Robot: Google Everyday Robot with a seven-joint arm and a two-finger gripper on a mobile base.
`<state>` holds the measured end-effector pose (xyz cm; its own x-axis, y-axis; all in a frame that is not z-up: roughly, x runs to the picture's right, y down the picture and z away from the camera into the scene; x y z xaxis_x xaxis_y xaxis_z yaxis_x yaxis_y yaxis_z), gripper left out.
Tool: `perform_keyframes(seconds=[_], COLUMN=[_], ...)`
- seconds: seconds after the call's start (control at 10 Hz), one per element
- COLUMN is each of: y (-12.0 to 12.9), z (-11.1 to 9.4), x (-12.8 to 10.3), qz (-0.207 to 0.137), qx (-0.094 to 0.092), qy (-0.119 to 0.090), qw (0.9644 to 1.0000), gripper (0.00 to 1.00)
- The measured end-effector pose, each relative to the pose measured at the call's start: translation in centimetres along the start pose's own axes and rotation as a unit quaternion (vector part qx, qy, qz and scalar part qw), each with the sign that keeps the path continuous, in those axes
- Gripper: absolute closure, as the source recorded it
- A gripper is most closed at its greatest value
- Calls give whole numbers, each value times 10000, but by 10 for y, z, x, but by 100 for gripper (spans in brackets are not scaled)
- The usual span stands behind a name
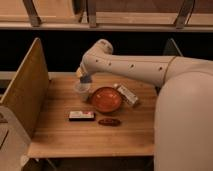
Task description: Place the white sponge in the ceramic cup
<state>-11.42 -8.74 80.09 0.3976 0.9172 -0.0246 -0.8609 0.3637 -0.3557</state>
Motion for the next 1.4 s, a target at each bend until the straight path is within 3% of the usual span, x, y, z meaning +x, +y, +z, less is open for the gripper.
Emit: perform_keyframes(seconds=[0.3, 0.7, 1.1, 1.4], y=[-1, -5, 2, 10], z=[30, 31, 46, 56], x=[-8, -8, -11, -14], qz=[-89, -79, -359, -734], qx=[9, 34, -164, -305], qy=[152, 152, -122, -266], qw=[9998, 9998, 9991, 9965], gripper=[100, 100, 100, 100])
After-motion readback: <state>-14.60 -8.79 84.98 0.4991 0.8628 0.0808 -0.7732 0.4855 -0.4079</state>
